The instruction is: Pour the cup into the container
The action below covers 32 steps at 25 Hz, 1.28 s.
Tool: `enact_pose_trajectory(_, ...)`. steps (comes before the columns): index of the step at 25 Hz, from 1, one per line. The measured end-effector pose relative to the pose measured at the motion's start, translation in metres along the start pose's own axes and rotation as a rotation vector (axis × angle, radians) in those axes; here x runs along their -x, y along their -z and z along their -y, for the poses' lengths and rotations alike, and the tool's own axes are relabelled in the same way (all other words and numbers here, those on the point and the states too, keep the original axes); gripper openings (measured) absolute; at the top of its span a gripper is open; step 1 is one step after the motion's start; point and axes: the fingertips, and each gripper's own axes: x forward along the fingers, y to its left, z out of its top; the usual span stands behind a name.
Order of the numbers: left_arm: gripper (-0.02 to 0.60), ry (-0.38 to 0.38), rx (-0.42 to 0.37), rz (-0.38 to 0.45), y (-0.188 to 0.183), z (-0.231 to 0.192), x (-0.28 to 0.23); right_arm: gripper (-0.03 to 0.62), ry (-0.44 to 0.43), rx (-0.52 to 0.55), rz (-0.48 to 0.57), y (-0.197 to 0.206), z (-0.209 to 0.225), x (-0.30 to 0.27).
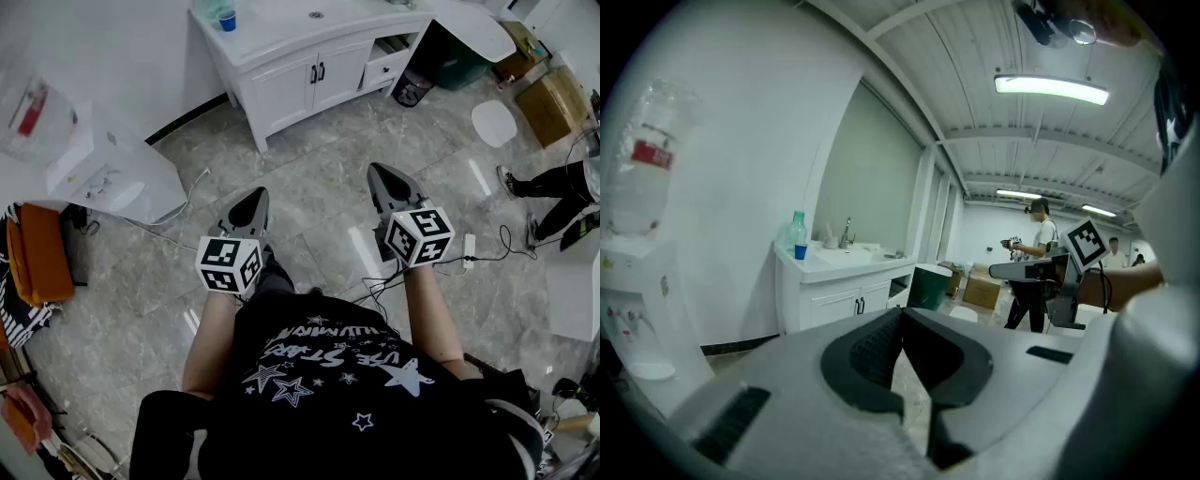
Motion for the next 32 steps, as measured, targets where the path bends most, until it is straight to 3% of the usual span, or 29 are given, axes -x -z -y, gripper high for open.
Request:
enact_pose_trajectory(16,0.012,-0.025,0.032,-0.038,0.018,-0.017,0.002,0.006,0.018,-0.032,-0.035,0.017,0.007,-0.015)
enact_pose_trajectory(25,0.012,-0.024,0.049,-0.040,0.004,-0.099,-0.023,0.006,0.067,-0.104,-0.045,0.012,0.014,-0.083)
enact_pose_trajectory(32,0.012,0.030,0.049,-0.030,-0.032,-0.174,-0.043,0.006,0.131,-0.123,-0.028,-0.027,-0.005,-0.160)
